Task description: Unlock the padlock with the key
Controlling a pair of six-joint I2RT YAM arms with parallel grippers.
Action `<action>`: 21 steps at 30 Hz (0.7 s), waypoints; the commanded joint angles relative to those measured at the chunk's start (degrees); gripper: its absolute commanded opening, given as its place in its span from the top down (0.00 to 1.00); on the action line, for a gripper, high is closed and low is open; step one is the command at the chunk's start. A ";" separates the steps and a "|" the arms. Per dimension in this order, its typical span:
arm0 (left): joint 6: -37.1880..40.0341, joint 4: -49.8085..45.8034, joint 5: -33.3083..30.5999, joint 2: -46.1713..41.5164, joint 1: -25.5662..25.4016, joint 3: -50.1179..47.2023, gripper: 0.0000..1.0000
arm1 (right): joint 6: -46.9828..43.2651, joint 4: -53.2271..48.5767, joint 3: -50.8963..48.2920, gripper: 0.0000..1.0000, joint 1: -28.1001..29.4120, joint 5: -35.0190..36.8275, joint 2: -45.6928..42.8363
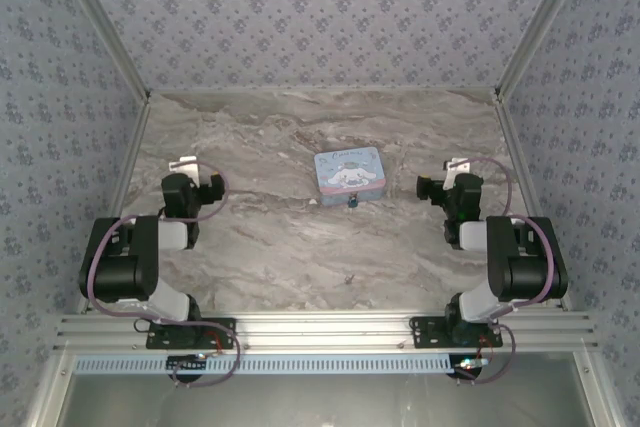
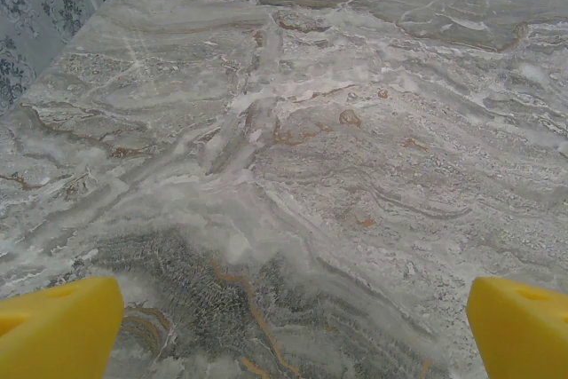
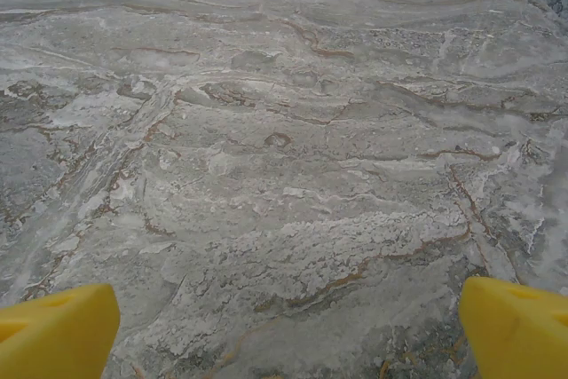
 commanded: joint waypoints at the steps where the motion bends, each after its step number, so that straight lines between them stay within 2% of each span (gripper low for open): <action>1: -0.35 0.19 0.65 0.15 -0.19 0.88 0.00 | -0.50 0.63 0.72 0.00 0.18 1.13 0.07; 16: -0.38 0.31 0.66 0.15 -0.17 0.81 0.01 | -0.33 0.49 0.74 0.00 0.04 0.85 0.03; 18: -1.25 0.05 -0.83 -0.76 -0.10 0.66 0.01 | -0.26 0.26 0.79 0.00 -0.27 0.09 -0.18; 21: -1.16 -1.74 -1.26 -6.39 -0.13 -0.88 0.01 | 0.37 -7.08 3.66 0.00 -1.05 -0.86 -2.88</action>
